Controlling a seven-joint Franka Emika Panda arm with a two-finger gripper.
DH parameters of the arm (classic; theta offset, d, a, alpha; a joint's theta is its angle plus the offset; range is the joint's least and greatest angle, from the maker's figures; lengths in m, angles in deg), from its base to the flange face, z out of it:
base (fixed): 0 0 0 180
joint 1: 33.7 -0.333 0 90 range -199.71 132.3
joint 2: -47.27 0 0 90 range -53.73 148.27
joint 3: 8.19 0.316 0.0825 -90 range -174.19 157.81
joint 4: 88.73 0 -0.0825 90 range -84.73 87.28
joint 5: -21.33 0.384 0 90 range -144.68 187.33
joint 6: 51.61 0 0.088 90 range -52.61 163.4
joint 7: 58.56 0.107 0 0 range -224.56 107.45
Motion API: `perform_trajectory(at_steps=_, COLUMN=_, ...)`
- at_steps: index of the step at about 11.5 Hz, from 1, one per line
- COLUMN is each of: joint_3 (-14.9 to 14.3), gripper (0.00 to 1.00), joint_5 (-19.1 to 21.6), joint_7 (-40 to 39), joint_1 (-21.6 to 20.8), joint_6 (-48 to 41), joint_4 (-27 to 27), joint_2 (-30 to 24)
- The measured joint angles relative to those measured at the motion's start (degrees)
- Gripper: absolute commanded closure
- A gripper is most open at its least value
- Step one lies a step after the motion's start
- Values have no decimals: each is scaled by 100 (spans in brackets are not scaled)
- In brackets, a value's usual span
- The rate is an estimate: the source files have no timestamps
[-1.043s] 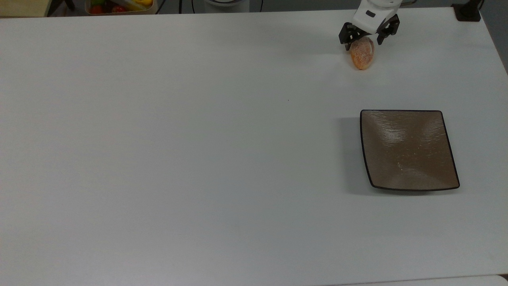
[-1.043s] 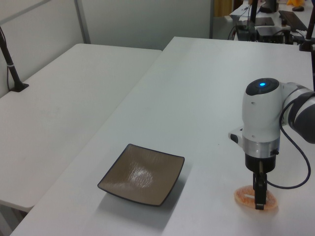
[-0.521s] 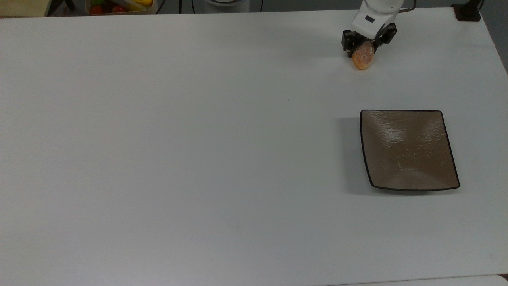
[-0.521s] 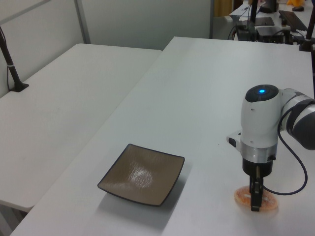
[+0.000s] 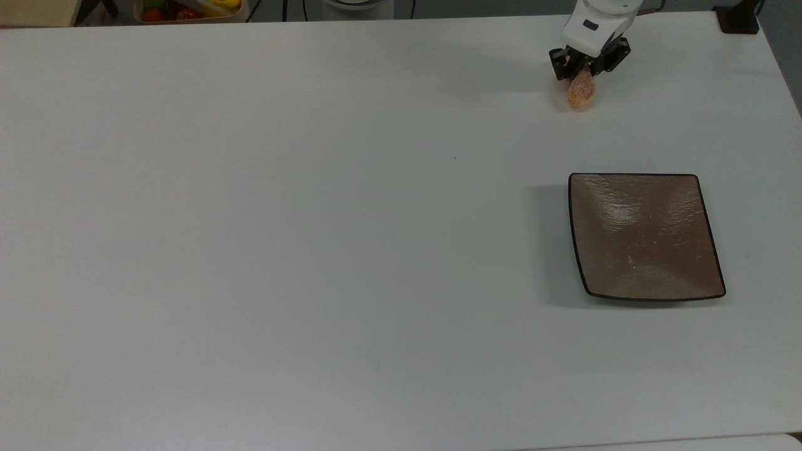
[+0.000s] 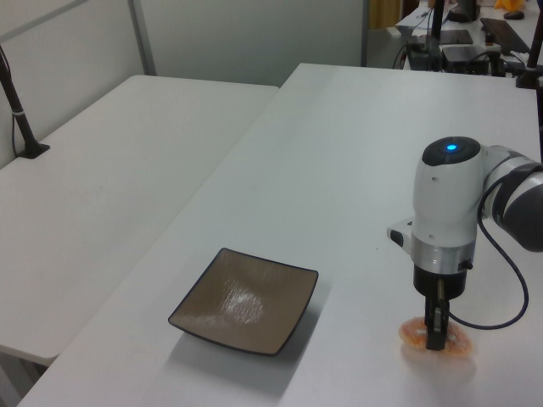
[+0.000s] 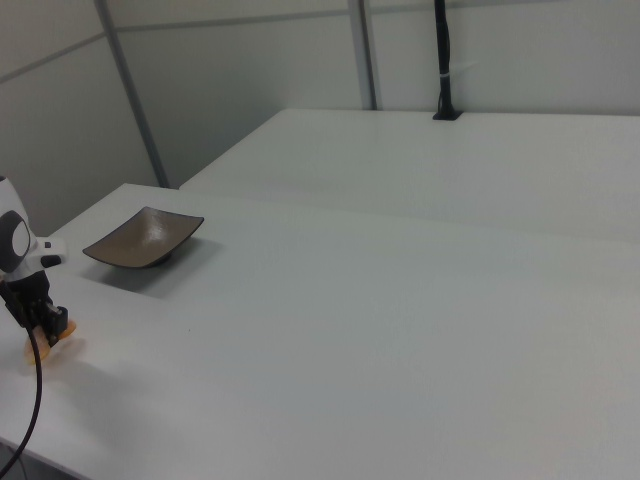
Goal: Bread is placed on a ceramic plate
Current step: 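Lift the bread roll and carry it toward the brown square plate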
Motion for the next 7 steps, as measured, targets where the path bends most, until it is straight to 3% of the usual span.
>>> perform_trajectory(at_steps=3, joint_3=-6, gripper=80, joint_5=-20, joint_7=-50, joint_1=25, joint_6=-352, joint_4=-300, joint_2=-119)
perform_trajectory(at_steps=7, joint_3=-62, gripper=75, joint_5=-51, joint_7=-779, joint_1=320, joint_6=-924, joint_4=-1140, joint_2=-144)
